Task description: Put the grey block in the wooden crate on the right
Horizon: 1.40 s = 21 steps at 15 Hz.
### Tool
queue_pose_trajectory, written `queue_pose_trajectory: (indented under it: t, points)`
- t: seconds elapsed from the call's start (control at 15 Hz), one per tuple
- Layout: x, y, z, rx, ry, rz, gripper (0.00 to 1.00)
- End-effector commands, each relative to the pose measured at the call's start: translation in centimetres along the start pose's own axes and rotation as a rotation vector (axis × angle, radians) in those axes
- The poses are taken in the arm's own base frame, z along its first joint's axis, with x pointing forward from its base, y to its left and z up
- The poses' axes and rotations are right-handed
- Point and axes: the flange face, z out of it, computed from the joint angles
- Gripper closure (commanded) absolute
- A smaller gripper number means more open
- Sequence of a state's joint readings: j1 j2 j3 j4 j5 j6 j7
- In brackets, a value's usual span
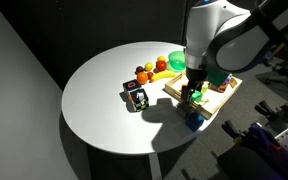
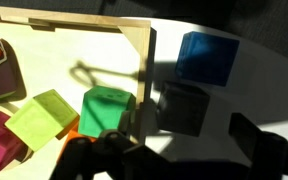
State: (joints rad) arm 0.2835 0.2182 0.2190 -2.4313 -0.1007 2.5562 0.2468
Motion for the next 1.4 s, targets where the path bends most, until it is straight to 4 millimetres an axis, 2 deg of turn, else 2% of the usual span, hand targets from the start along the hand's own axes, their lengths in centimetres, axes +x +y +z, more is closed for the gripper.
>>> queue_pose_trajectory:
  t: [0.0, 0.47, 0.87, 1.33]
  points:
    - [1.8, -0.6, 0.8, -0.012, 0.023, -0.014, 0.00]
    - [3.0, -2.0, 2.5, -0.022, 0.005, -0.021, 0.00]
    - [2.7, -3.1, 3.5, -0.052, -0.011, 0.021, 0.00]
    - [2.4, -3.2, 4.7, -0.078, -0.030, 0.038, 0.00]
